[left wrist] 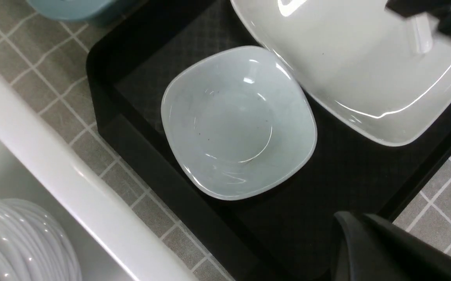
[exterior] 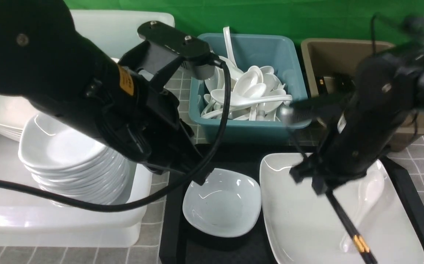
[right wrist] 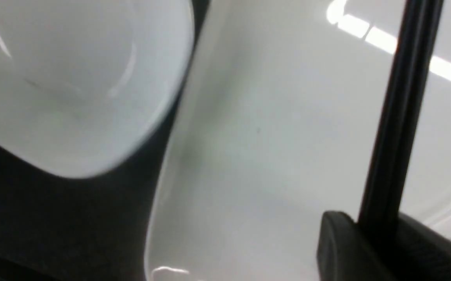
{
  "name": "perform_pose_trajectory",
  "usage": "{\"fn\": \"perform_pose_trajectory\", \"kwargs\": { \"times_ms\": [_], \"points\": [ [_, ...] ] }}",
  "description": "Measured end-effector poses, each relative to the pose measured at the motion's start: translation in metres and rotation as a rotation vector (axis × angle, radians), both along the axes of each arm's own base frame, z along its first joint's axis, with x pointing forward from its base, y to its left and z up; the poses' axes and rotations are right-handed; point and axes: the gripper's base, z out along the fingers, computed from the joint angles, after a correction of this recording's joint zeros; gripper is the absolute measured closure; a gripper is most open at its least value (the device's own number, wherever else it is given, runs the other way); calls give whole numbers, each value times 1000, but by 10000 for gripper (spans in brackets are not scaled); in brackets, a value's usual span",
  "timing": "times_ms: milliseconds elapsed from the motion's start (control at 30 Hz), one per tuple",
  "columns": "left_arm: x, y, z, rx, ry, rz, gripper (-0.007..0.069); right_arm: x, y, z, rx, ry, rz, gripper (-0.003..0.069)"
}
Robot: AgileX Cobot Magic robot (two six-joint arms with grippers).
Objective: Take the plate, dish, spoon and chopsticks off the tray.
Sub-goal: Use the right arm to put the chopsticks into the small storage box on the right
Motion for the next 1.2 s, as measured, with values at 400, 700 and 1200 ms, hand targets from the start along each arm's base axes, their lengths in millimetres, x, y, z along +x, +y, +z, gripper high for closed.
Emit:
{"fn": "perform_pose_trajectory", "kwargs": {
  "times_ms": [400,700,1200],
  "points": [
    [4,-3,4,-44,-56,8,624,133,-89,88,171,-453,-291,523],
    [5,-4,4,-54,-59,9,624,204,-113,37,202,-565,-377,523],
    [5,-4,4,-57,-60,10,624,214,-111,-58,112,-216,-380,237]
  ]
}}
